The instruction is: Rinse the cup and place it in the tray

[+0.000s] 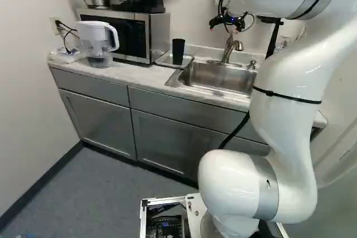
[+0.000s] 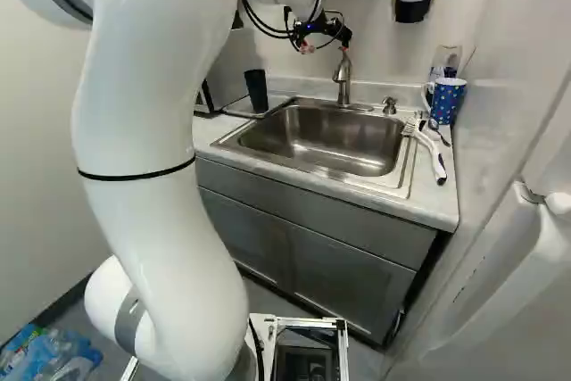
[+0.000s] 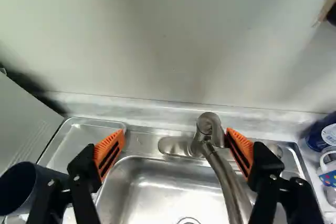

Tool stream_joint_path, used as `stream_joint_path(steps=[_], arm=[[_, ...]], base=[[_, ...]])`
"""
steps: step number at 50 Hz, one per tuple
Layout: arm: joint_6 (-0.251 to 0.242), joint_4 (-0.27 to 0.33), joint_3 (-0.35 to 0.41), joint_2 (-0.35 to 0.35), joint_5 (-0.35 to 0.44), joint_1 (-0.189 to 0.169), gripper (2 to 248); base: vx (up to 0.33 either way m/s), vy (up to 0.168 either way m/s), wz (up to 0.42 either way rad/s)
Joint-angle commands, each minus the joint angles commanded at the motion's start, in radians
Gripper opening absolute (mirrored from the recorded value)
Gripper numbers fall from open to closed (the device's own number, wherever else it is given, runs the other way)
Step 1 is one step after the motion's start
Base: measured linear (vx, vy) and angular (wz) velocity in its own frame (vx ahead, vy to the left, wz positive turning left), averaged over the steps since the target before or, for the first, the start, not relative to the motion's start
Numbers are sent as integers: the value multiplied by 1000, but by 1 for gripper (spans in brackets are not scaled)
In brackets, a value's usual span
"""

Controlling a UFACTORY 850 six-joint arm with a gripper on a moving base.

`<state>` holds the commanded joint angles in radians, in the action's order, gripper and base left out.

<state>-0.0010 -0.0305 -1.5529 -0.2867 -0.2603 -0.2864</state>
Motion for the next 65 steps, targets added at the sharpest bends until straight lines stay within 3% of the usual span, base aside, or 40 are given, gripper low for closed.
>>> stream_joint_path(steps=[20,65], arm=[[0,0,37,32,0,1,247],[0,0,236,215,-12,34,247]], base=[[0,0,0],[0,0,0]])
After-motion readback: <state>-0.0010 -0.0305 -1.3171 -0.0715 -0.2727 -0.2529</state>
